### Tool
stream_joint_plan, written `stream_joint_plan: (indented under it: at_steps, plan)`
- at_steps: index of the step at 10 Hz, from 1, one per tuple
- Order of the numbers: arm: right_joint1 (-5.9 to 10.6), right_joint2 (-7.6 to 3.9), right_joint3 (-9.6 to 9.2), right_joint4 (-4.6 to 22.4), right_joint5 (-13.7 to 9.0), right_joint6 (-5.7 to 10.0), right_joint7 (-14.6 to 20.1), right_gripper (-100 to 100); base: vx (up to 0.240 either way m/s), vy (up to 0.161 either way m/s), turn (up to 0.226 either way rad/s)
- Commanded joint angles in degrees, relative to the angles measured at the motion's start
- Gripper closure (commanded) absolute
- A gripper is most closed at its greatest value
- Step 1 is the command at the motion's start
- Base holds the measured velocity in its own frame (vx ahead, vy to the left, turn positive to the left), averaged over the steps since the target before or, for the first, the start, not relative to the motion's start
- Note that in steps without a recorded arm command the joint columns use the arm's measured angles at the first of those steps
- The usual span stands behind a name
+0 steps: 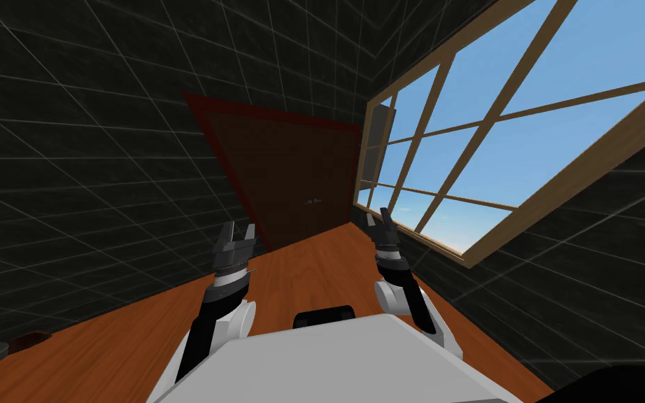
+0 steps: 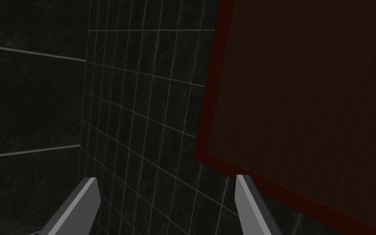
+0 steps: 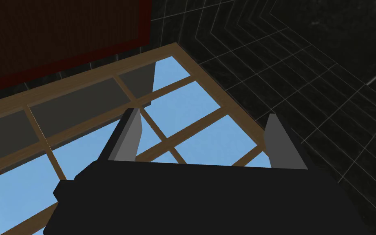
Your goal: Pull the door open
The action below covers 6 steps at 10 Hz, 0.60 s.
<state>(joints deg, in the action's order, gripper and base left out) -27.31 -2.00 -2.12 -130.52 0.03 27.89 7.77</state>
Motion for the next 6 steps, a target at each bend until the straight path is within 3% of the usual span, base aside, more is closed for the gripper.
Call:
stream_joint_plan:
  at_steps: [1, 6]
  plan:
    - [0.63, -0.57, -0.21, 2.07, -0.44, 0.5, 0.0, -100, 0.076, 0.018, 0.059]
    - [2.26, -1.91, -0.76, 7.48, -1.59, 1.8, 0.02, -100, 0.142, 0.012, 0.05]
